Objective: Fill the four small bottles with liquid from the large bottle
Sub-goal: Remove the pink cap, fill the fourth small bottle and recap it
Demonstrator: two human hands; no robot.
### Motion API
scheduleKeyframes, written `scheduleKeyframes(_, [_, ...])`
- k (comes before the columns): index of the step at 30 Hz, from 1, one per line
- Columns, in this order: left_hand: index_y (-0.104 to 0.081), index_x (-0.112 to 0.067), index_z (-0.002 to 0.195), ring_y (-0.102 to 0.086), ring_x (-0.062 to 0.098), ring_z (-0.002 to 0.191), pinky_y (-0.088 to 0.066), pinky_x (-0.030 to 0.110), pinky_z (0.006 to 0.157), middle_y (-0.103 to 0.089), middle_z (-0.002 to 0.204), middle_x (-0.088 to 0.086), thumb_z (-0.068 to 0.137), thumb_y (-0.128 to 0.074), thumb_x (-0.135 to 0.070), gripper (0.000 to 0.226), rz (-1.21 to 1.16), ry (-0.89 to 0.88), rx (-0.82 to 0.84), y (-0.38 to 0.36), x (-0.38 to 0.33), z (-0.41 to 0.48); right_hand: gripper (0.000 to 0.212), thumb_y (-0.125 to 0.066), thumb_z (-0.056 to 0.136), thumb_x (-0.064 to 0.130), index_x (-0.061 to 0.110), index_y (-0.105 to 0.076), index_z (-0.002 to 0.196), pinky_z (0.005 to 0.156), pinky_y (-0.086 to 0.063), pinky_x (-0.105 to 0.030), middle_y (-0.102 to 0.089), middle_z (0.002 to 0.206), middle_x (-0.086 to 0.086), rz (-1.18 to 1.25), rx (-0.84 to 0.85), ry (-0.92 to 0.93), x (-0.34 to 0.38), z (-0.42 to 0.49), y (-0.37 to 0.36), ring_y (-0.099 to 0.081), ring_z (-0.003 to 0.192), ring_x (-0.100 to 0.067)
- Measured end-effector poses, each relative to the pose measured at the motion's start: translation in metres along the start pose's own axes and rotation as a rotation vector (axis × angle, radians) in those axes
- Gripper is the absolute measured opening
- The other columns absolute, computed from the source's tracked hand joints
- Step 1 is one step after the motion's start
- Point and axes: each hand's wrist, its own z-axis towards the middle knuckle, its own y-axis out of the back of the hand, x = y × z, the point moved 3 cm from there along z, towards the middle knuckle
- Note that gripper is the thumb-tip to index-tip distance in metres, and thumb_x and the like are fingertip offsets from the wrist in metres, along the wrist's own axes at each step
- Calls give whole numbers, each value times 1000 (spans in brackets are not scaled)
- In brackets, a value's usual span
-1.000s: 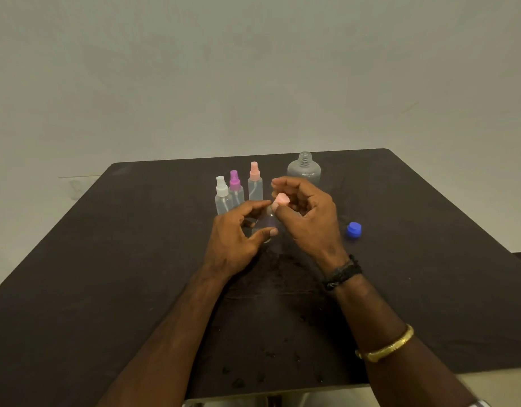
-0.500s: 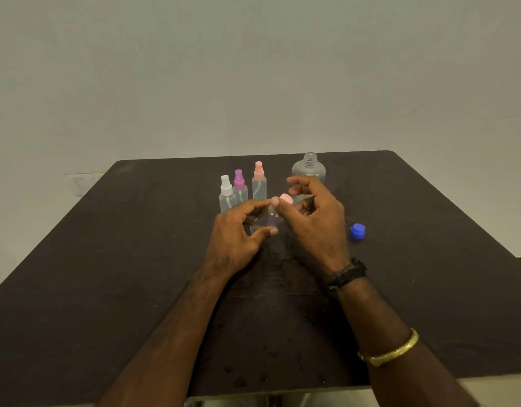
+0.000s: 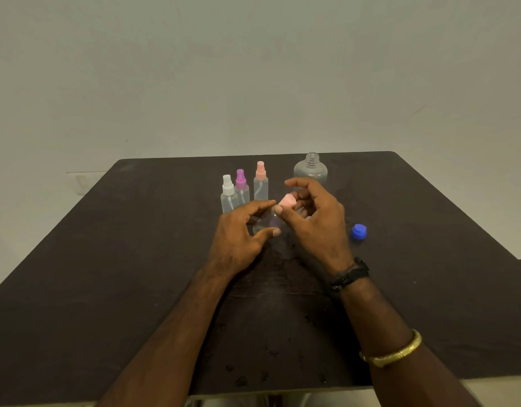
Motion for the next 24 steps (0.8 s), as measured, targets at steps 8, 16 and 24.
scheduleKeyframes(8, [-66, -23, 132, -64, 4, 113, -55, 23, 96, -69, 127, -8, 80, -85, -29, 56, 11, 15, 15, -1, -1, 0, 38, -82, 84, 18, 21, -68, 120, 74, -55, -15, -70, 101, 7, 40, -44, 4, 0, 1, 2, -67, 89, -4])
scheduleKeyframes(16, [-67, -20, 130, -68, 1, 106, -56, 16, 88, -71, 122, -10, 80, -86, -25, 54, -68, 99, -63, 3, 0, 0, 24, -81, 85, 19, 22, -73, 107, 74, -58, -23, -73, 97, 11, -116, -58, 10, -7, 4, 12, -68, 85, -7])
scheduleKeyframes(24, [-64, -13, 131, -70, 9, 108, -58, 26, 93, -72, 121, 2, 77, -88, -18, 60, -194, 225, -89, 1, 8, 0, 8, -75, 88, 22, 23, -73, 96, 96, -56, -39, -72, 98, 8, -423, 259, -140, -11, -1, 7, -64, 97, -11])
